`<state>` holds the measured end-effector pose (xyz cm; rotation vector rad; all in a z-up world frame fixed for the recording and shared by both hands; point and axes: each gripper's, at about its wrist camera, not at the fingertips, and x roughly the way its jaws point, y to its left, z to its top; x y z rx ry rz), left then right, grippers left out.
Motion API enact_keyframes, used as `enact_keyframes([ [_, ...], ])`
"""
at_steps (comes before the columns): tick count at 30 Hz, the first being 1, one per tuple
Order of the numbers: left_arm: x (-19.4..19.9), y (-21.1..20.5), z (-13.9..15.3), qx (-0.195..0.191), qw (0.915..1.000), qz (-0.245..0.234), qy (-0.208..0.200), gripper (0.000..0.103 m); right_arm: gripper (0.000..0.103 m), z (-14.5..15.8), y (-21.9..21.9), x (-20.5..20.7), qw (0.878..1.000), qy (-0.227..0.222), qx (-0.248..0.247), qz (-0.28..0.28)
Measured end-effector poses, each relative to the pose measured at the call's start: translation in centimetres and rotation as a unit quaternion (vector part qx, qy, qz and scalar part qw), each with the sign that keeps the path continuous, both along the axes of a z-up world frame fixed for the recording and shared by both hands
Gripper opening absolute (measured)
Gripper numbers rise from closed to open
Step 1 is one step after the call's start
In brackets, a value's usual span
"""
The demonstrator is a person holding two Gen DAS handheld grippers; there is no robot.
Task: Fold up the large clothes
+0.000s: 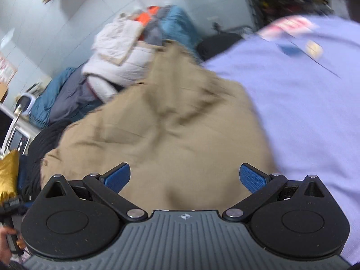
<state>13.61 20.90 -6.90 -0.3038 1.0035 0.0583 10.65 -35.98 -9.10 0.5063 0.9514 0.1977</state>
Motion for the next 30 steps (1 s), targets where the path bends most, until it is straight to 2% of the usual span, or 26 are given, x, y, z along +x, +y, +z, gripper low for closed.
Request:
enact_keyframes([
  [3,0.0,1.5,-2.1,-0.035,0.999,0.022,0.013,0.103,0.103,-1.8,-2.0,-0.4,1.0,0.019,0.018,-0.001],
  [5,1.1,1.2,-3.5,-0.047,0.9987,0.011,0.017,0.103,0.103,-3.0,-2.3,0.3,0.999,0.037,0.022,0.012],
  [6,2.0,1.0,-4.2,-0.046,0.9987,0.0,0.023,0.103,0.103,-3.5,-2.3,0.9,0.999,0.045,0.009,0.018],
  [8,3.5,0.5,-5.7,-0.049,0.9981,-0.02,0.032,0.103,0.103,-4.4,-2.8,2.0,0.999,0.044,0.001,0.019],
  [10,4.5,0.8,-7.1,-0.073,0.9963,-0.023,0.04,0.103,0.103,-5.6,-3.8,3.4,0.998,0.053,0.032,0.01],
  [13,5.5,1.6,-9.1,-0.119,0.9911,-0.022,0.055,0.103,0.103,-7.8,-4.2,5.6,0.992,0.085,0.089,0.03],
  [17,6.8,1.8,-10.7,-0.148,0.986,-0.018,0.074,0.103,0.103,-10.6,-4.1,7.7,0.985,0.103,0.128,0.045],
  [20,7.9,1.5,-11.3,-0.16,0.9838,-0.008,0.081,0.103,0.103,-11.6,-3.6,8.7,0.984,0.097,0.142,0.05],
  [25,9.0,-0.1,-11.6,-0.151,0.9846,0.005,0.087,0.103,0.103,-12.6,-3.5,10.2,0.981,0.082,0.163,0.068],
  [27,9.1,-1.2,-11.1,-0.132,0.9872,0.009,0.089,0.103,0.103,-12.3,-2.9,10.4,0.983,0.084,0.147,0.064],
  [30,9.1,-3.1,-10.0,-0.103,0.9916,0.003,0.079,0.103,0.101,-11.6,-1.5,10.5,0.989,0.096,0.099,0.057],
])
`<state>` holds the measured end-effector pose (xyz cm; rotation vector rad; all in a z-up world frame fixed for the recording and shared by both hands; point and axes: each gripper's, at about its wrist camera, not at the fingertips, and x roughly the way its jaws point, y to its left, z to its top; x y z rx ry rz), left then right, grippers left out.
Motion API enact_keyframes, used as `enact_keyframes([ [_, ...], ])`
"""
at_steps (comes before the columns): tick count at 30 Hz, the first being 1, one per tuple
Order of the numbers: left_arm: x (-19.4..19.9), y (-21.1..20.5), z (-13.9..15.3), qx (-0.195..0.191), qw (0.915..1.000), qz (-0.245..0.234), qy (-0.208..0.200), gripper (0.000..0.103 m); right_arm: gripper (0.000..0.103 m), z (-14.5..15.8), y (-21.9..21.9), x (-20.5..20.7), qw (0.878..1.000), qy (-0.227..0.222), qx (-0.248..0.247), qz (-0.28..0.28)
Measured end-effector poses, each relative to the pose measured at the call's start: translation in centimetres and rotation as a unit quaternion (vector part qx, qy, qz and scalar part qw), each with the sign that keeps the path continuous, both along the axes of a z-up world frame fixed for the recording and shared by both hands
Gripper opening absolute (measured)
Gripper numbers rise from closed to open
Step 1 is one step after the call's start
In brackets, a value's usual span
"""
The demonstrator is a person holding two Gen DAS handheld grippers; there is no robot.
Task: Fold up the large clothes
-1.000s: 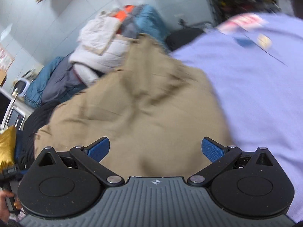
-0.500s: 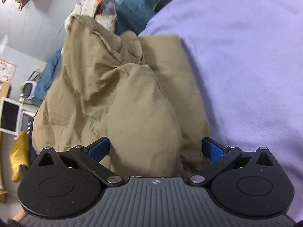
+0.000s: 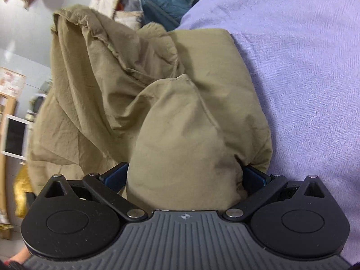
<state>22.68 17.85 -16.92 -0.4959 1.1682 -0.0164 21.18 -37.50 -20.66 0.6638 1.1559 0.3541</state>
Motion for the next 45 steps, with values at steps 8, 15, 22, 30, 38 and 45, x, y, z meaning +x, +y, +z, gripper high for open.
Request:
enact_keyframes([
  [8,-2.1,-4.3,4.9,0.1,0.9932,-0.032,-0.049,0.096,0.037,4.4,0.8,-3.6,0.999,-0.042,-0.029,-0.017],
  [15,-3.0,-7.4,10.7,0.14,0.9793,-0.063,-0.132,0.081,0.026,11.2,1.0,-7.8,0.989,-0.142,-0.038,-0.018],
  [22,-0.7,-14.4,16.4,0.116,0.9596,-0.114,-0.229,0.081,0.022,18.8,0.1,-11.5,0.971,-0.222,-0.093,-0.009],
  [30,4.5,-30.7,17.8,0.047,0.9302,-0.235,-0.278,0.073,0.02,25.9,-8.8,-17.4,0.939,-0.273,-0.198,-0.068],
  [38,2.4,-43.8,14.8,0.003,0.9252,-0.301,-0.231,0.067,0.021,25.5,-18.8,-25.5,0.902,-0.265,-0.311,-0.137],
  [45,3.5,-39.5,4.0,0.01,0.9648,-0.256,-0.059,0.084,0.038,9.3,-29.0,-27.9,0.922,-0.1,-0.173,-0.333],
])
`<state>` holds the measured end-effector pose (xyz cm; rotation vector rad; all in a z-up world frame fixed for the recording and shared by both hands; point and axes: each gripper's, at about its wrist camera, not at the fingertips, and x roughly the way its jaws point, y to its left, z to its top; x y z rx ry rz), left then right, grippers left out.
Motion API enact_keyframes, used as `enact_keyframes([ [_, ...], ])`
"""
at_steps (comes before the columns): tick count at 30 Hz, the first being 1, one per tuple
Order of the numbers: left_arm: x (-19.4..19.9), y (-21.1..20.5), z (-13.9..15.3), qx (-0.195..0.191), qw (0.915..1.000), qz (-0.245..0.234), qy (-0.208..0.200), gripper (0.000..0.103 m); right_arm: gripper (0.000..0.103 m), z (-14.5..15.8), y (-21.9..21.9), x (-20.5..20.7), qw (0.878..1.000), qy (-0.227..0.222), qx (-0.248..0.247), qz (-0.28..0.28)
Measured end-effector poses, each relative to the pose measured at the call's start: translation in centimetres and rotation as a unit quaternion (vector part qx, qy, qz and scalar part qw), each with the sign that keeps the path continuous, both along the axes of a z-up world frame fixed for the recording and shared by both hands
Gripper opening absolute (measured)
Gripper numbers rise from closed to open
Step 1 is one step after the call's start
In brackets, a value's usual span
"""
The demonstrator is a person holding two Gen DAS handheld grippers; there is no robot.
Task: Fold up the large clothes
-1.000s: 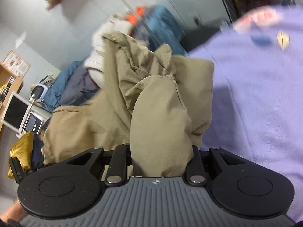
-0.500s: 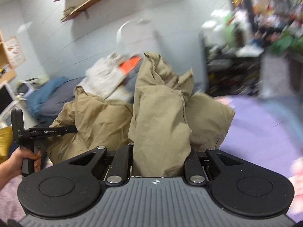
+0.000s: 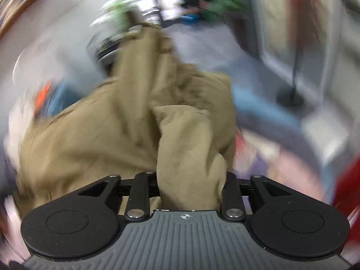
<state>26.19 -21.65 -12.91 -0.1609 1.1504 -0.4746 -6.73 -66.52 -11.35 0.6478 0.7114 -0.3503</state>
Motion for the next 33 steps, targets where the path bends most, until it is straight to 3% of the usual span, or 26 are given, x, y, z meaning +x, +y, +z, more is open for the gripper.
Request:
enact_keyframes([
  [1,0.1,0.7,-0.4,0.002,0.9999,0.005,0.009,0.088,0.043,-1.1,-0.3,0.0,1.0,-0.017,0.016,-0.004],
  [2,0.1,1.2,-0.6,0.009,0.9999,0.006,0.01,0.099,0.055,-1.7,-0.1,0.6,1.0,-0.019,0.004,-0.001],
  [3,0.0,1.4,-0.6,0.016,0.9998,0.007,0.009,0.1,0.065,-1.8,0.4,1.4,1.0,-0.012,-0.021,0.005],
  [6,-0.6,2.0,1.0,0.027,0.9996,0.005,-0.004,0.101,0.072,-1.1,1.2,2.7,0.997,0.02,-0.07,0.023],
  [9,-3.1,2.8,5.8,0.058,0.9931,-0.013,-0.101,0.103,0.079,1.6,2.5,2.0,0.988,0.058,-0.142,0.019],
  [11,-5.4,2.9,9.0,0.068,0.98,-0.007,-0.187,0.103,0.096,4.1,4.9,1.0,0.965,0.072,-0.252,0.015],
  [13,-8.4,3.0,11.5,0.043,0.9635,-0.009,-0.264,0.103,0.098,6.6,7.8,-0.5,0.939,0.042,-0.341,0.017],
  [14,-9.4,2.4,12.1,0.031,0.9585,-0.028,-0.282,0.103,0.098,7.5,9.0,-1.2,0.933,0.011,-0.357,0.034],
  [16,-10.8,-0.5,12.3,0.029,0.9534,-0.087,-0.288,0.103,0.098,8.1,11.4,-1.1,0.933,-0.036,-0.345,0.102],
  [18,-11.3,-3.6,11.0,0.037,0.9478,-0.131,-0.288,0.103,0.095,6.9,14.2,0.8,0.924,-0.035,-0.333,0.185],
  [20,-11.2,-6.4,9.1,0.063,0.9381,-0.158,-0.302,0.103,0.095,4.9,16.6,3.2,0.905,-0.029,-0.363,0.219],
  [22,-10.8,-8.7,7.1,0.115,0.931,-0.172,-0.301,0.103,0.096,2.7,16.8,6.2,0.905,-0.01,-0.366,0.219],
  [24,-8.7,-9.9,5.2,0.137,0.933,-0.174,-0.284,0.103,0.102,0.5,15.9,9.3,0.912,0.032,-0.344,0.22],
  [28,-4.9,-10.7,3.6,0.124,0.9488,-0.163,-0.24,0.103,0.103,-1.7,14.0,12.4,0.93,0.049,-0.293,0.214],
  [33,-2.7,-12.2,3.1,0.131,0.9573,-0.154,-0.207,0.103,0.103,-1.9,13.2,15.3,0.936,0.064,-0.282,0.199],
])
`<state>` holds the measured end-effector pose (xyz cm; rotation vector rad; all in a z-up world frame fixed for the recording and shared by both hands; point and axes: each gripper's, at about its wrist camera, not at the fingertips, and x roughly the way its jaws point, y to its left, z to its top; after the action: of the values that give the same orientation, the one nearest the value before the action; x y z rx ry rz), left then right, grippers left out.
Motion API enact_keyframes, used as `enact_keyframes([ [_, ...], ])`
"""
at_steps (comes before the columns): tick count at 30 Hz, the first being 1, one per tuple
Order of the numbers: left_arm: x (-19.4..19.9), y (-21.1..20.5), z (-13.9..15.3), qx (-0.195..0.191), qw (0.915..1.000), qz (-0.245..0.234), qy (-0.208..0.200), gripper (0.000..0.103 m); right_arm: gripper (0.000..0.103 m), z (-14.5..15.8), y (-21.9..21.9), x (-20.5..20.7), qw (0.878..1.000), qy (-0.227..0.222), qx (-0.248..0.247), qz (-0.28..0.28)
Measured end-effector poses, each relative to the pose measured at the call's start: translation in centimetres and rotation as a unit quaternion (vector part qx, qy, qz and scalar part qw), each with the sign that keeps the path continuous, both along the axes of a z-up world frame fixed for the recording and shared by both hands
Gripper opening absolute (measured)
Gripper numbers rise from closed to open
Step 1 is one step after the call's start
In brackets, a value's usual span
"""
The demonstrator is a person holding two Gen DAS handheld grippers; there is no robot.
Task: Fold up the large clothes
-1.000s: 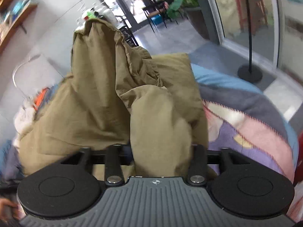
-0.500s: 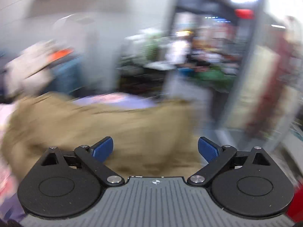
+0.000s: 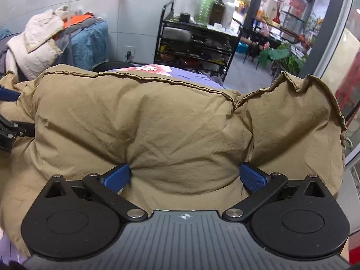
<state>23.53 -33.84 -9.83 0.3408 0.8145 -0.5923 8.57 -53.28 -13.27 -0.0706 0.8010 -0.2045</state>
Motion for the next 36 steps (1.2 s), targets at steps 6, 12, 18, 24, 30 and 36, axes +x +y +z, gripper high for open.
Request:
enact_keyframes([
  [6,0.8,-0.7,-0.6,0.015,0.9997,0.003,0.016,0.103,0.103,-0.2,-0.7,1.3,0.999,0.021,0.03,-0.019],
  [12,2.4,-1.0,-2.0,0.013,0.9995,0.002,0.03,0.103,0.103,-1.1,-1.3,3.4,0.999,0.026,0.037,-0.025],
  [18,4.5,-1.0,-3.5,-0.012,0.9994,0.002,0.033,0.103,0.103,-2.5,-2.1,5.2,0.998,-0.003,0.048,-0.026],
  [24,4.8,0.5,-3.8,-0.056,0.9981,-0.013,0.023,0.103,0.103,-2.4,-2.6,5.7,0.998,-0.014,0.056,-0.014],
  [30,1.9,2.0,-0.2,-0.036,0.9993,0.006,0.012,0.103,0.103,-0.4,-1.3,3.9,0.999,-0.019,0.044,-0.012],
  [36,-4.1,3.7,3.9,0.03,0.9994,-0.016,-0.009,0.103,0.103,3.7,1.3,0.2,0.996,-0.015,0.055,-0.07],
])
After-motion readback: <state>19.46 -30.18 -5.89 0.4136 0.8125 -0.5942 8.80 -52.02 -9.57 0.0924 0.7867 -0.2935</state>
